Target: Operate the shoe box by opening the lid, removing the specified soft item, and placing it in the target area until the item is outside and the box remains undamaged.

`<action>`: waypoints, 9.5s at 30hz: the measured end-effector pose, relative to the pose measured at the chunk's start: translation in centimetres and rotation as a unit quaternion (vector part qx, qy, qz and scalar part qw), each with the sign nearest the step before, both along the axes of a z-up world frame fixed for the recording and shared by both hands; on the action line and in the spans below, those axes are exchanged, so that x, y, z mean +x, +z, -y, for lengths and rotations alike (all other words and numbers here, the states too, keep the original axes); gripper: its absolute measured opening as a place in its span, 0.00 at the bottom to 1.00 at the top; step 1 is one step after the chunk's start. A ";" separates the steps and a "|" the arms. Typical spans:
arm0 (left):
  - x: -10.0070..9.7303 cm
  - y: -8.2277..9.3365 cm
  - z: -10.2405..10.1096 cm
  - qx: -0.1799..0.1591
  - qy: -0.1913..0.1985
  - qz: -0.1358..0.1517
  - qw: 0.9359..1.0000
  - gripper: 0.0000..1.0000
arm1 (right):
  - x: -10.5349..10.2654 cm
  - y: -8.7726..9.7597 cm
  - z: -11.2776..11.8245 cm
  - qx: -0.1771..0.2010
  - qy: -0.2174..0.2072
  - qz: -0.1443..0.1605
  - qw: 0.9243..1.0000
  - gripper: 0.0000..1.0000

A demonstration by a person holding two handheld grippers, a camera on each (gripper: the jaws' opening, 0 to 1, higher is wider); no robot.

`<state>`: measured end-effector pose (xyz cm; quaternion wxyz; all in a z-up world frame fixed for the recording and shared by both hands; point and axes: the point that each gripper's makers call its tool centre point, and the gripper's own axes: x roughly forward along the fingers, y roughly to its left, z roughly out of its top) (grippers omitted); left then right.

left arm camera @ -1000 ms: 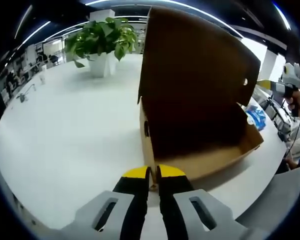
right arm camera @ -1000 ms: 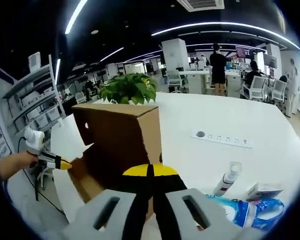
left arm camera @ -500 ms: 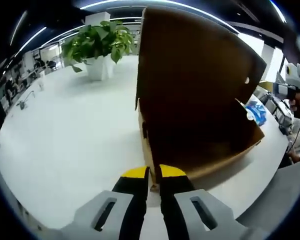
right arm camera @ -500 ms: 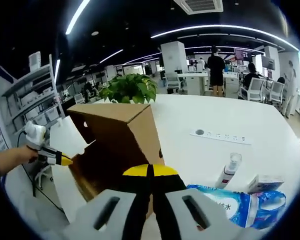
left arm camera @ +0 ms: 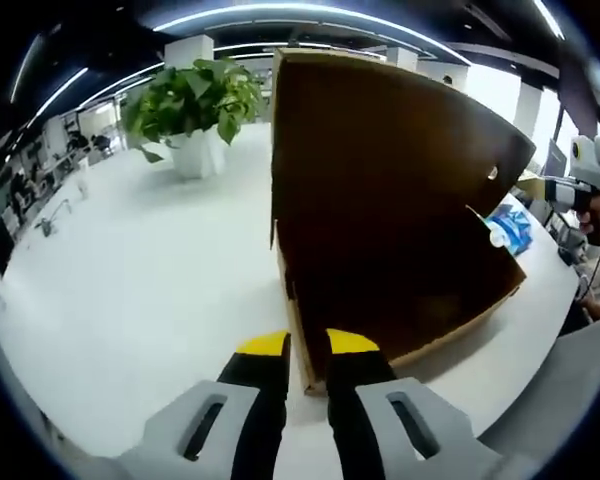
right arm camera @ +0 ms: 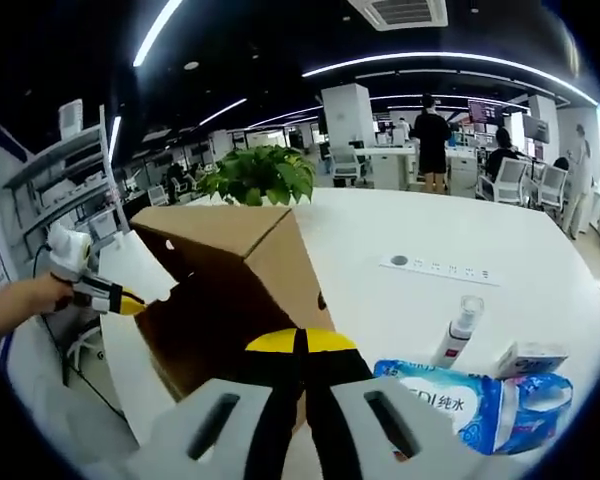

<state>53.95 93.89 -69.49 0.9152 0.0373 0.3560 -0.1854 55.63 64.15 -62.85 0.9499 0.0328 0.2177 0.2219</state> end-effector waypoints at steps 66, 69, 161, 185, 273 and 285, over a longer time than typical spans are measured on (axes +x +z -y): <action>1.5 5.4 -0.5 0.034 -0.012 0.122 0.992 0.00 | -3.5 -2.4 -1.3 -0.086 0.068 0.033 0.993 0.11; 1.1 5.0 -0.5 0.036 -0.016 0.119 0.992 0.00 | -3.7 -2.4 -1.6 -0.092 0.080 0.039 0.992 0.13; -3.0 -2.5 1.4 0.058 -0.132 0.025 0.989 0.34 | -7.7 -7.7 -4.0 -0.090 0.173 -0.019 0.981 0.36; -3.5 -2.9 0.2 0.046 -0.115 0.011 0.992 0.36 | -8.0 -8.4 -3.2 -0.091 0.171 -0.031 0.981 0.35; 4.6 -3.6 4.8 0.019 -0.145 -0.014 0.989 0.36 | -0.2 -9.2 -0.6 -0.088 0.143 -0.049 0.985 0.31; 5.0 -3.6 5.1 0.021 -0.151 -0.014 0.988 0.36 | -0.1 -9.4 -0.4 -0.085 0.131 -0.053 0.986 0.30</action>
